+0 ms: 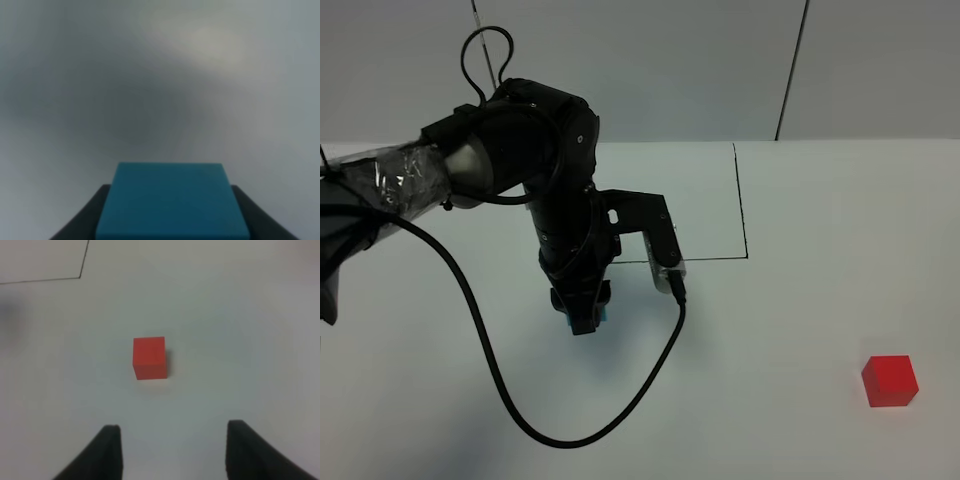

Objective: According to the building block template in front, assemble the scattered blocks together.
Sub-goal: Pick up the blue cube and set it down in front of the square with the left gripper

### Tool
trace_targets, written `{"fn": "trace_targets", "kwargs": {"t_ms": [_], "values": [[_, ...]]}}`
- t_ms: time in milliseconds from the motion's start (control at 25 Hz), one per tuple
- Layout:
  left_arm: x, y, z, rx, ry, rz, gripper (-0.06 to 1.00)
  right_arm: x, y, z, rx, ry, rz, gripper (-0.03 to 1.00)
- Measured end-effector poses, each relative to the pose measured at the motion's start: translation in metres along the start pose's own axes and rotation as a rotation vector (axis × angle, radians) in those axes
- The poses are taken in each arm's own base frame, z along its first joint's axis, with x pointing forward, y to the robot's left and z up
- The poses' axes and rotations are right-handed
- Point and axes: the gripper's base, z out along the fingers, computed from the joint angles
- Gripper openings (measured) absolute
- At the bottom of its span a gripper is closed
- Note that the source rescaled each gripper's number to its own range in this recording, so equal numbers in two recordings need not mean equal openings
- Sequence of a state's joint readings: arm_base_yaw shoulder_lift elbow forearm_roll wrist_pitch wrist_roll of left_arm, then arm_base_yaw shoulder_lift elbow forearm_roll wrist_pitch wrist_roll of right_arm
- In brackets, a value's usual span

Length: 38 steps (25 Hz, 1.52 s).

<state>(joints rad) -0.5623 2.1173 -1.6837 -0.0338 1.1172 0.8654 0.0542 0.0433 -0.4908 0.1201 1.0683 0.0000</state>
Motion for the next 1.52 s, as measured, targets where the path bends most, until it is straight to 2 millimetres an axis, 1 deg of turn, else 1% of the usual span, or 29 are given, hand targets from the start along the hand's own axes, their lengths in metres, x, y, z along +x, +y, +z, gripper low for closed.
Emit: {"fn": "trace_targets", "kwargs": {"t_ms": [160, 320, 480, 600, 920, 1120, 1360, 1520], "values": [[-0.005, -0.001, 0.006, 0.022, -0.025, -0.029, 0.0, 0.0, 0.0, 0.0, 0.0, 0.0, 0.0, 0.06], [-0.012, -0.006, 0.017, 0.038, -0.014, -0.017, 0.0, 0.0, 0.0, 0.0, 0.0, 0.0, 0.0, 0.06], [-0.023, -0.01, 0.026, 0.013, -0.037, 0.009, 0.0, 0.0, 0.0, 0.0, 0.0, 0.0, 0.0, 0.06], [-0.028, -0.012, 0.032, -0.017, -0.027, 0.023, 0.0, 0.0, 0.0, 0.0, 0.0, 0.0, 0.0, 0.06], [-0.026, -0.01, 0.05, -0.025, 0.028, 0.023, 0.0, 0.0, 0.0, 0.0, 0.0, 0.0, 0.0, 0.06], [-0.028, -0.01, 0.056, -0.015, 0.017, 0.029, 0.0, 0.0, 0.0, 0.0, 0.0, 0.0, 0.0, 0.06], [-0.031, -0.01, 0.057, -0.014, -0.02, 0.024, 0.0, 0.0, 0.0, 0.0, 0.0, 0.0, 0.0, 0.06], [-0.03, -0.011, 0.065, -0.001, -0.007, 0.023, 0.0, 0.0, 0.0, 0.0, 0.0, 0.0, 0.0, 0.06]]}}
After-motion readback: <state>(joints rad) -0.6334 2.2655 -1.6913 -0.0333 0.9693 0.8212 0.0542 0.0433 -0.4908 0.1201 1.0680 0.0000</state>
